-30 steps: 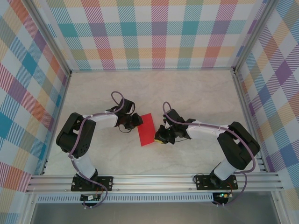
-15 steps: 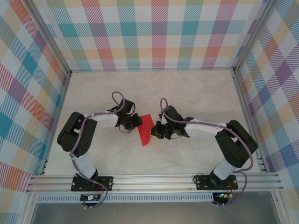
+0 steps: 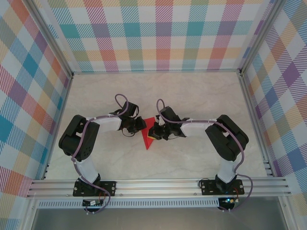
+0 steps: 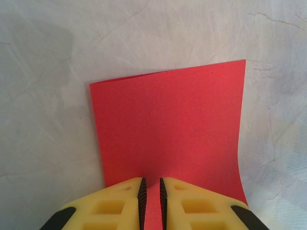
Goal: Fold a paper plane with a square sheet of paper (pick it up from the middle)
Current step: Third fold the triangle at the center of the table.
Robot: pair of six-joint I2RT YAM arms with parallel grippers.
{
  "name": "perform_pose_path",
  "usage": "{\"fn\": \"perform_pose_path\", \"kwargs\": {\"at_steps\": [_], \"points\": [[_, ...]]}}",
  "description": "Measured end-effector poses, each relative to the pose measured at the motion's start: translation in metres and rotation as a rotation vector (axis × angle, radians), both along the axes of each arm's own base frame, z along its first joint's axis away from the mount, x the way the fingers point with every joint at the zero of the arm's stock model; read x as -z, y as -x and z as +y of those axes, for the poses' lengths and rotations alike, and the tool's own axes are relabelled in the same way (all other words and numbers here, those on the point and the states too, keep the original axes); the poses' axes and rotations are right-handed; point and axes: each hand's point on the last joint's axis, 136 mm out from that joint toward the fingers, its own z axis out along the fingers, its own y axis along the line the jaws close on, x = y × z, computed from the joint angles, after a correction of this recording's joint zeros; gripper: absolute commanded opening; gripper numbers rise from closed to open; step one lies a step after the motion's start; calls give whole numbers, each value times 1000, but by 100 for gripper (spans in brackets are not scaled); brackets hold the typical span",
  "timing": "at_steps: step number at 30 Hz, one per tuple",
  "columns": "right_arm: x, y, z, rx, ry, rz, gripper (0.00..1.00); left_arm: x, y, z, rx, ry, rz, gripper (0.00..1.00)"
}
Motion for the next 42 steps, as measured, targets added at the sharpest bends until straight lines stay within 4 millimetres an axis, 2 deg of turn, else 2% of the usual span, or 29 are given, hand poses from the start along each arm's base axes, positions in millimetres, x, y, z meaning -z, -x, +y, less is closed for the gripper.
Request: {"fn": "perform_pose_path", "kwargs": {"at_steps": [8,16,42], "points": [[11,-2,2,-2,7,5,2,-11,-2,8,-25,-34,-34,19],[15,-5,5,-3,-1,-2,2,2,-1,13,-33,-66,-11,16],[23,-11,13,-44,-7,-39,3,2,-1,13,-27,-66,-13,14]]}}
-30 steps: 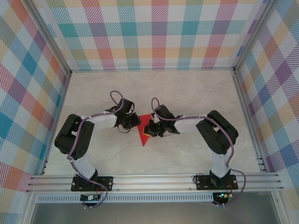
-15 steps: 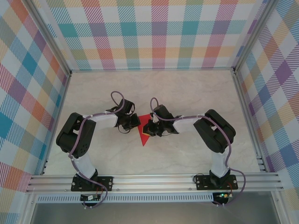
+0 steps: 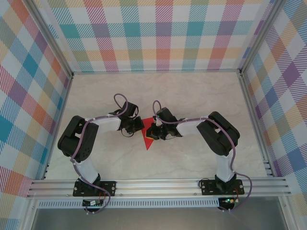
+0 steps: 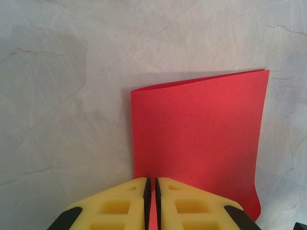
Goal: Fold a paper plane with a square sheet of paper (pick it up from the middle)
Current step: Third fold the triangle at the center of the table.
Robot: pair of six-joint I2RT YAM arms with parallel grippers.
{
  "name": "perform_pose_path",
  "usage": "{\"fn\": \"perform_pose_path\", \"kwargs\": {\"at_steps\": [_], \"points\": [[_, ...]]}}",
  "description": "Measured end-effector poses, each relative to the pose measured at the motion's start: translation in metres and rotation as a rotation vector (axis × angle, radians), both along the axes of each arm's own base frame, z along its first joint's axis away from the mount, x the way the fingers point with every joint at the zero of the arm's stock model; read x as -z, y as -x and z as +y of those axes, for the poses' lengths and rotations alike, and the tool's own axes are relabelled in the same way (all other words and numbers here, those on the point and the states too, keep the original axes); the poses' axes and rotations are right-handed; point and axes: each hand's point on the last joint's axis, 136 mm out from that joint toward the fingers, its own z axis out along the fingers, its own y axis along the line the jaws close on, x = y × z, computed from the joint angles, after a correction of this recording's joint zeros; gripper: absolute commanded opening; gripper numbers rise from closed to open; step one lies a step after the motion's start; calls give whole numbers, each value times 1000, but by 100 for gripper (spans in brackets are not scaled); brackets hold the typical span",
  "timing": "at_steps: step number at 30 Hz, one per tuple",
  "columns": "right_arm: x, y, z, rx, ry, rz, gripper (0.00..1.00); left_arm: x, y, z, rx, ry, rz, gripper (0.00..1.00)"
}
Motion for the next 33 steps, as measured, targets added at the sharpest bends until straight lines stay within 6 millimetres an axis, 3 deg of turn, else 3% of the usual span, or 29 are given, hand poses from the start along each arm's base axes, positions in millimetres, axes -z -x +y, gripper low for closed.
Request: {"fn": "perform_pose_path", "kwargs": {"at_steps": [33], "points": [[3,4,1,-50,9,-9,4,0,0,-1,16,-4,-6,14]]}}
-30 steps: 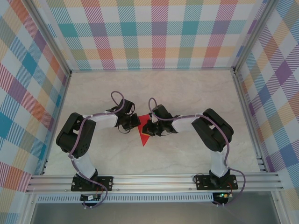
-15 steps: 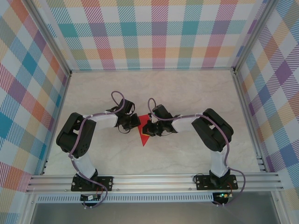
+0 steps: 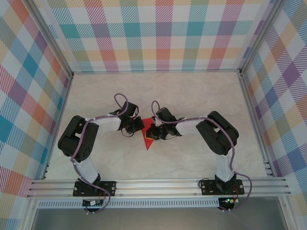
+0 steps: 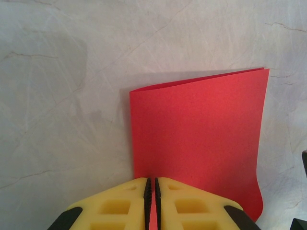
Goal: Fold a paper plane with a square sheet of paper (pick it up from the middle)
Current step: Third fold the triangle at the center of the table.
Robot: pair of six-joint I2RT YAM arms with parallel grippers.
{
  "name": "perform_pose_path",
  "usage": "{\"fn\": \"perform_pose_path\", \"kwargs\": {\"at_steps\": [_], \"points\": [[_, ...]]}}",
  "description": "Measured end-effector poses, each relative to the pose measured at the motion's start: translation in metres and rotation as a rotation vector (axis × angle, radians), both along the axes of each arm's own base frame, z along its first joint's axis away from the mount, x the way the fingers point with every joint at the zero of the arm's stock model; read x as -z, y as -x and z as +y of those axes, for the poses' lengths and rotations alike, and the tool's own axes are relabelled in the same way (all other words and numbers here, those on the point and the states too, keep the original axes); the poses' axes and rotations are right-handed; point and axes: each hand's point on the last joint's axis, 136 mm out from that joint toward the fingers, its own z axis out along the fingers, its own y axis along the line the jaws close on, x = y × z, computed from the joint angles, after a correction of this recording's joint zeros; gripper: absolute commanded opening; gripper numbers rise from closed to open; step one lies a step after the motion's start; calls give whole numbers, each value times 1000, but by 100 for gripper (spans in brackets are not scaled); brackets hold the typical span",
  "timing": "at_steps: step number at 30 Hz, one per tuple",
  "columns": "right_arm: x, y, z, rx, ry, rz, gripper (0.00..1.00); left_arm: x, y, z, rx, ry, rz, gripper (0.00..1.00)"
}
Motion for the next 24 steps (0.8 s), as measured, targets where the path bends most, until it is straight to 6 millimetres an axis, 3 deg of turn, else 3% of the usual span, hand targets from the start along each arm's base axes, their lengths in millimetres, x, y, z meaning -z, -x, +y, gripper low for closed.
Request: {"fn": "perform_pose_path", "kwargs": {"at_steps": [24], "points": [[5,-1,0,22,8,27,5,0,0,-1,1,1,-1,14]]}}
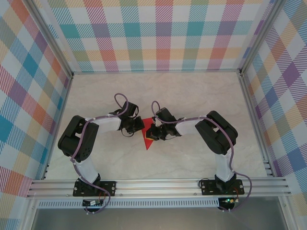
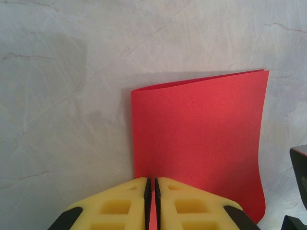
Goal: Fold a paper plane with a square sheet of paper (pick it up from the middle)
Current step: Third fold the triangle at the center of the table.
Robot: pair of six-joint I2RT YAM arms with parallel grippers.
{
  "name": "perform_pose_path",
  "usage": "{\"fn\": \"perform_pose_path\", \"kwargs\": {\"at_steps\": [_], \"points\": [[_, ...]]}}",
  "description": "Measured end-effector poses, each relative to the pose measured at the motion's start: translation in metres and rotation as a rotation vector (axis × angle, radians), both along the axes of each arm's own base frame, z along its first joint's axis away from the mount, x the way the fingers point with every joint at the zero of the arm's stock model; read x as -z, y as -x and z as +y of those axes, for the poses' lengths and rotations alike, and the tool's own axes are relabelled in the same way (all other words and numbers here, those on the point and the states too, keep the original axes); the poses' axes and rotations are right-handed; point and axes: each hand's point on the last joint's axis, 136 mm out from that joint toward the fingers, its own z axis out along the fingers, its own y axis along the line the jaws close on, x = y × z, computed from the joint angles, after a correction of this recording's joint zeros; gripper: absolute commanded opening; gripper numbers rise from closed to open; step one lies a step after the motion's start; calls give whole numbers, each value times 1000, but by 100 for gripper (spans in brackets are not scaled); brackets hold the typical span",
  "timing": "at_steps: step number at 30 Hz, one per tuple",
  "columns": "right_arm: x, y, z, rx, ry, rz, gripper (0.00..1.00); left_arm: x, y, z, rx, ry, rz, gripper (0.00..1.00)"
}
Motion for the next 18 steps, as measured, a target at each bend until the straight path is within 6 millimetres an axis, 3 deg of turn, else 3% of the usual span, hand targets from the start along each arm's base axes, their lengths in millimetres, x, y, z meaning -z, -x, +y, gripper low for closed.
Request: {"fn": "perform_pose_path", "kwargs": {"at_steps": [5,11,18], "points": [[0,0,0,2,2,-1,7,0,0,0,0,0,0,14],[-2,-2,1,5,-2,-4,19,-3,1,3,-20,-9,1,18],[-6,-4,4,1,-11,-9,27,-36,0,19,-96,-18,-64,19]]}}
